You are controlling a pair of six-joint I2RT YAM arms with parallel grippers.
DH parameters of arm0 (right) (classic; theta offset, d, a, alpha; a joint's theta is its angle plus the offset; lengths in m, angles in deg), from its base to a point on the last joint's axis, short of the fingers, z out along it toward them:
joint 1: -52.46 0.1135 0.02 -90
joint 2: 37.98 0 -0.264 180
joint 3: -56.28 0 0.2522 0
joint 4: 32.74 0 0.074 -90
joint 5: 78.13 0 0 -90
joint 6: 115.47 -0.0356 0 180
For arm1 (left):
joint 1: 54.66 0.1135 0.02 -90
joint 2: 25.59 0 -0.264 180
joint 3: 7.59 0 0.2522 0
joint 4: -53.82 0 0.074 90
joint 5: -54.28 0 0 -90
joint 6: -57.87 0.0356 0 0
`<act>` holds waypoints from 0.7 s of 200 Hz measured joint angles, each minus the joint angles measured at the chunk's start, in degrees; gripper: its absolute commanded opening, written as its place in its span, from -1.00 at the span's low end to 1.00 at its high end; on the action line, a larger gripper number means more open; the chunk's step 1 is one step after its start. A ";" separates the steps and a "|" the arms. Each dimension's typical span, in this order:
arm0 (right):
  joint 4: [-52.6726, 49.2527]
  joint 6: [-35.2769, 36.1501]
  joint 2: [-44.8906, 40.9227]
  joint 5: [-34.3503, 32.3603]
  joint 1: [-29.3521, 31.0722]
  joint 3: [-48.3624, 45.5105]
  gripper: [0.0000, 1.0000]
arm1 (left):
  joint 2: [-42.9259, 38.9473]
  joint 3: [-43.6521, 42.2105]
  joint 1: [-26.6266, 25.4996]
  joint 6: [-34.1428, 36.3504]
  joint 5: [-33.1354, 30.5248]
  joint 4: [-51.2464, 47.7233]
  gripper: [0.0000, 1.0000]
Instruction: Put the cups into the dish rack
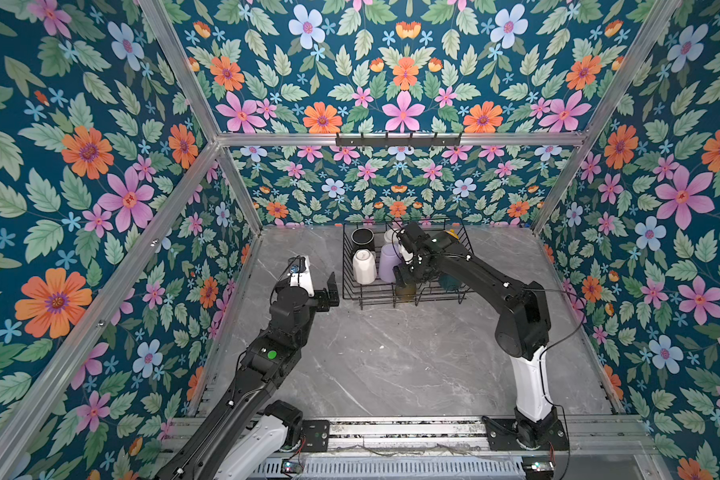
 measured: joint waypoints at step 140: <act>27.39 -1.14 -51.54 1.60 -21.90 -54.05 0.98 | 5.70 -10.08 3.06 3.98 -10.19 18.82 0.99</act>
